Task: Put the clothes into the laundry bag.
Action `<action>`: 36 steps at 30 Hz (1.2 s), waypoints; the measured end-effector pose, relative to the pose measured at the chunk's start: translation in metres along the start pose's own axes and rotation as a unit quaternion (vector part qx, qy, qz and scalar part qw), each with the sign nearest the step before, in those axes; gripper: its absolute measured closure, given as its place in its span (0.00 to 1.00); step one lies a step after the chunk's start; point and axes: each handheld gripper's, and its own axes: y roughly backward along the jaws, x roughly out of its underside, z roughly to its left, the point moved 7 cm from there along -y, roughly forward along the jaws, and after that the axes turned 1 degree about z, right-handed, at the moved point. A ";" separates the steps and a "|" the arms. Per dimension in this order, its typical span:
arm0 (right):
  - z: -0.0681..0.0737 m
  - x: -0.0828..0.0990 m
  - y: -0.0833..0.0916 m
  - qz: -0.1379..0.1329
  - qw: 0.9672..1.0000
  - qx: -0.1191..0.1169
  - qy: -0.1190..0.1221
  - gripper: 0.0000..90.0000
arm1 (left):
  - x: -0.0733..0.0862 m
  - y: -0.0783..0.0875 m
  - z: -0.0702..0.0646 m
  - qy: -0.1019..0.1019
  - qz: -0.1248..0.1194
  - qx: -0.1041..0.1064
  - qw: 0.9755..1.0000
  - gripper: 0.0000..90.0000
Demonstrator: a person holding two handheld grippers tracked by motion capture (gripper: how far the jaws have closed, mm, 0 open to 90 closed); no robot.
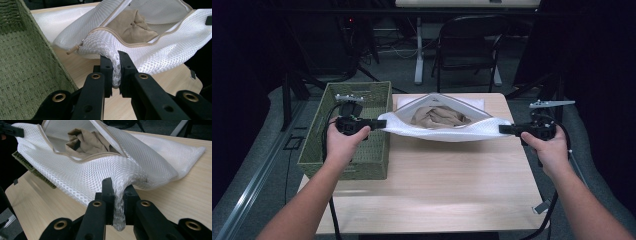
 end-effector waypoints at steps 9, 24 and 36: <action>0.000 -0.002 0.000 0.002 1.000 0.004 0.004 0.92 | -0.003 0.001 0.000 -0.001 0.000 0.002 1.000 0.94; -0.003 -0.014 0.001 -0.003 1.000 0.015 0.005 0.92 | -0.018 0.003 0.001 0.001 -0.009 -0.001 1.000 0.94; -0.004 -0.036 0.007 -0.012 0.999 0.027 0.016 0.92 | -0.039 0.017 -0.001 -0.003 -0.031 0.001 1.000 0.94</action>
